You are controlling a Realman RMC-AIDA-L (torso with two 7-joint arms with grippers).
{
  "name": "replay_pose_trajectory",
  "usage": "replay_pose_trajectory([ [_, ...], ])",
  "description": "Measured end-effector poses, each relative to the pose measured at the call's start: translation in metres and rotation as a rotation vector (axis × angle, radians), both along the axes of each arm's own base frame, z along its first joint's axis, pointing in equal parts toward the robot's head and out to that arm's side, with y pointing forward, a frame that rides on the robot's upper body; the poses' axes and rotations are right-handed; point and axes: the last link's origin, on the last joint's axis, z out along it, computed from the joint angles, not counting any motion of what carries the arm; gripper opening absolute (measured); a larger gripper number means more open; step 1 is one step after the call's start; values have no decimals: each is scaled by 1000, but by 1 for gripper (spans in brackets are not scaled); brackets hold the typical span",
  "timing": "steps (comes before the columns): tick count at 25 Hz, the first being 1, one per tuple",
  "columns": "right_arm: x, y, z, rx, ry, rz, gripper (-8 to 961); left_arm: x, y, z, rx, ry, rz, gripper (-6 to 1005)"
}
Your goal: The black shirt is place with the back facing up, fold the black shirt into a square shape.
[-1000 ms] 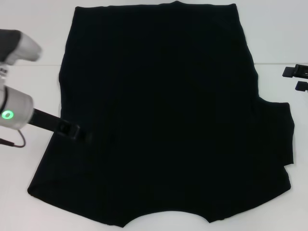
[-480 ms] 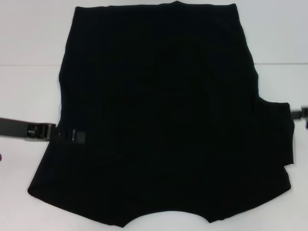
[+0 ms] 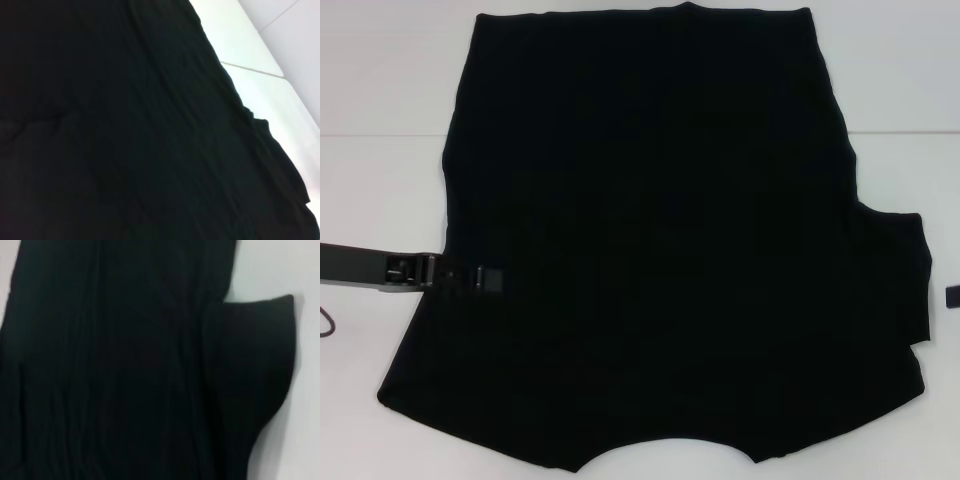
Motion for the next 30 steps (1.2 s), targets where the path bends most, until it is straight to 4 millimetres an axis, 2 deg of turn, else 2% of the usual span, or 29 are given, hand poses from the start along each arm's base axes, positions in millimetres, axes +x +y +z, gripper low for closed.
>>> replay_pose_trajectory([
  [3,4,1,-7,1,-30,-28,735,0,1,-3,-1,-1,4,441],
  [8,6,5,-21,7,-64,-41,514,-2,1,-7,-2,-4,13,440],
  [14,-1,12,-32,11,-68,-32,443,-3,0,-7,-1,-6,18,439],
  [30,-7,22,-51,-24,-129,-25,424,-4,-1,-8,-2,-12,26,440],
])
